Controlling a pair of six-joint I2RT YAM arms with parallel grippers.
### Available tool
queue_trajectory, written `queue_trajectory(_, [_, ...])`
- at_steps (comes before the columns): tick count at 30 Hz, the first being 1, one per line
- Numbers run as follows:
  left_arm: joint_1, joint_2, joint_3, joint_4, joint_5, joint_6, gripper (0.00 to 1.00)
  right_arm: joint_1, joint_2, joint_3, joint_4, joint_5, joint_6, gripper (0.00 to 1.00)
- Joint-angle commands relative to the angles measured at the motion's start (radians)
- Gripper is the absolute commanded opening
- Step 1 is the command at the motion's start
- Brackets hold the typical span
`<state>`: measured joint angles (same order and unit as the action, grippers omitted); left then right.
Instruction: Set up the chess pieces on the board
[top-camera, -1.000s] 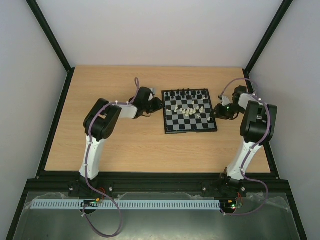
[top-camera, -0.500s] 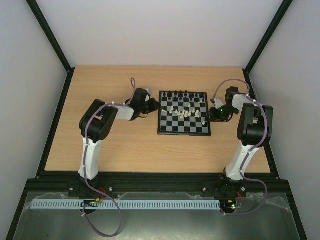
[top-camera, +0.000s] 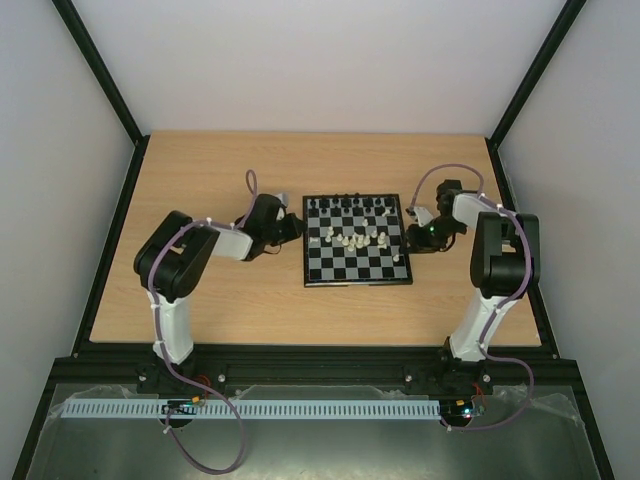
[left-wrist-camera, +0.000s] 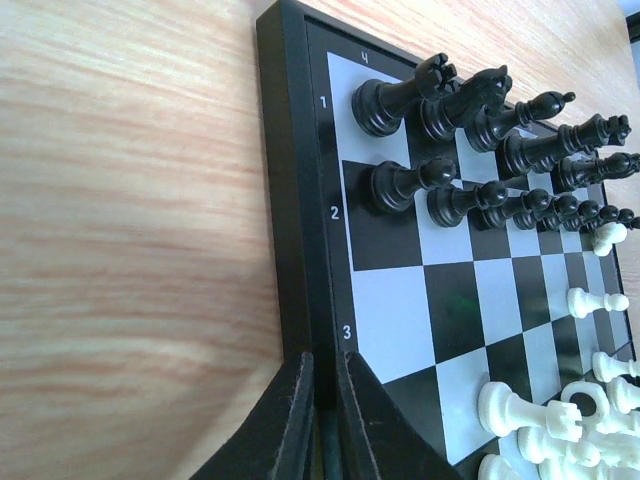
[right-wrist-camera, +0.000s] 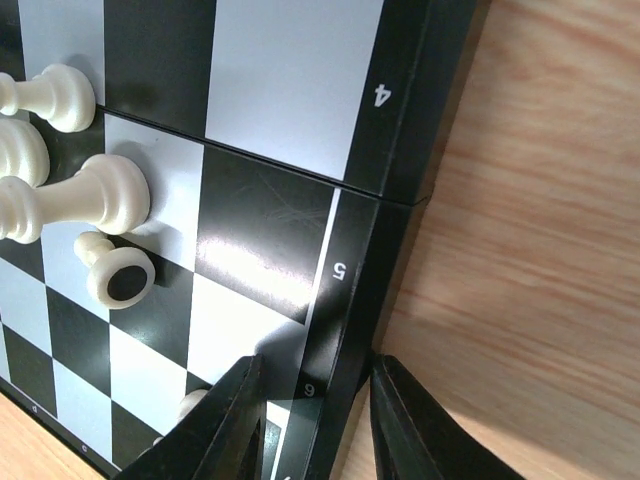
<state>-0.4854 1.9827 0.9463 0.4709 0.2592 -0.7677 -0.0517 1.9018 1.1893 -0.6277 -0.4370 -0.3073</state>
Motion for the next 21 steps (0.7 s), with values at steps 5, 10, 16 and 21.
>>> queue_trajectory(5, [-0.016,-0.080,-0.129,-0.064,0.010,0.029,0.09,0.071,-0.025,-0.093,-0.105,-0.024,-0.040,0.29])
queue_trajectory(10, [-0.013,-0.146,-0.174,-0.106,-0.033,0.063,0.09,0.100,-0.050,-0.121,-0.115,-0.030,-0.045,0.29])
queue_trajectory(16, [-0.010,-0.207,-0.195,-0.151,-0.052,0.095,0.09,0.120,-0.066,-0.138,-0.134,-0.053,-0.048,0.29])
queue_trajectory(21, [-0.004,-0.255,-0.232,-0.171,-0.067,0.110,0.09,0.129,-0.077,-0.150,-0.136,-0.061,-0.046,0.29])
